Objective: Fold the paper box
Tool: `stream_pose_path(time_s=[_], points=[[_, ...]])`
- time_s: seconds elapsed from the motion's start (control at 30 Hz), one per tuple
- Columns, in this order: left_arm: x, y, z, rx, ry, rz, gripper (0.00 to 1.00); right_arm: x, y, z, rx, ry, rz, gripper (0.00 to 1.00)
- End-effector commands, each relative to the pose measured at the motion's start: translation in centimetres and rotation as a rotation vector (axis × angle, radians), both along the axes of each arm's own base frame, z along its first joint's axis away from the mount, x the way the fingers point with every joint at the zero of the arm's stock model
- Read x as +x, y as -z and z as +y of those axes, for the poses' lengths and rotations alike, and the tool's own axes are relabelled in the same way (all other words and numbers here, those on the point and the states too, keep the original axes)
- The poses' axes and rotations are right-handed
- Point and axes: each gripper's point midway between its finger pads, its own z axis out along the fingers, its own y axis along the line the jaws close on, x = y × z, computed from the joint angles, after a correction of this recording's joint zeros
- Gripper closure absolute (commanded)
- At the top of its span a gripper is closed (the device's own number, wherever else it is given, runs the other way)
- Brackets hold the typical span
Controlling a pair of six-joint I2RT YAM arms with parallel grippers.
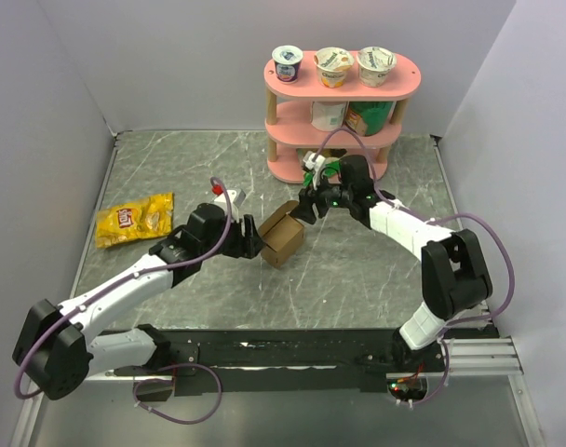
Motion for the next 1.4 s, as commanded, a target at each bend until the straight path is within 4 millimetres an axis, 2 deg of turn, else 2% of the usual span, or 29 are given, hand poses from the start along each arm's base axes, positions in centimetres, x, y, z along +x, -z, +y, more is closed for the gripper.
stream_pose_path(time_s=[0.0,0.27,0.4,0.5,0.67,0.9,1.0,1.2,1.37], points=[[0.2,-0.3,-1.2,-0.054,0.02,0.021,0.37,1.2,-1.3,0.5,0.013,-0.027,-0.054,0.35],[1.0,0.6,-1.6,-0.031,0.026,0.02,0.56,2.4,-0.8,1.0,0.03,-0.023,-0.079,0.5],[1.4,0.9,-1.5,-0.011,0.016,0.014,0.64,3.1,-0.6,0.8,0.014,0.004,-0.096,0.52],[1.5,1.2,-1.3,0.006,0.013,0.01,0.67,3.7,-0.4,0.3,-0.007,0.033,-0.115,0.47],[1.8,1.3,-1.0,0.039,0.011,0.004,0.7,4.4,-1.2,0.2,-0.008,0.032,-0.146,0.33],[1.8,1.3,-0.8,0.048,0.008,0.001,0.76,4.1,-2.0,1.1,0.006,-0.052,-0.158,0.25],[1.8,1.3,-0.7,0.053,0.006,-0.001,0.78,4.1,-2.2,1.5,0.005,-0.089,-0.149,0.25],[1.9,1.3,-0.6,0.063,0.007,-0.004,0.8,3.2,-1.0,2.1,0.007,-0.16,-0.083,0.3],[1.9,1.6,-0.5,0.08,0.009,-0.003,0.86,3.1,-0.4,2.4,0.003,-0.201,-0.072,0.3]])
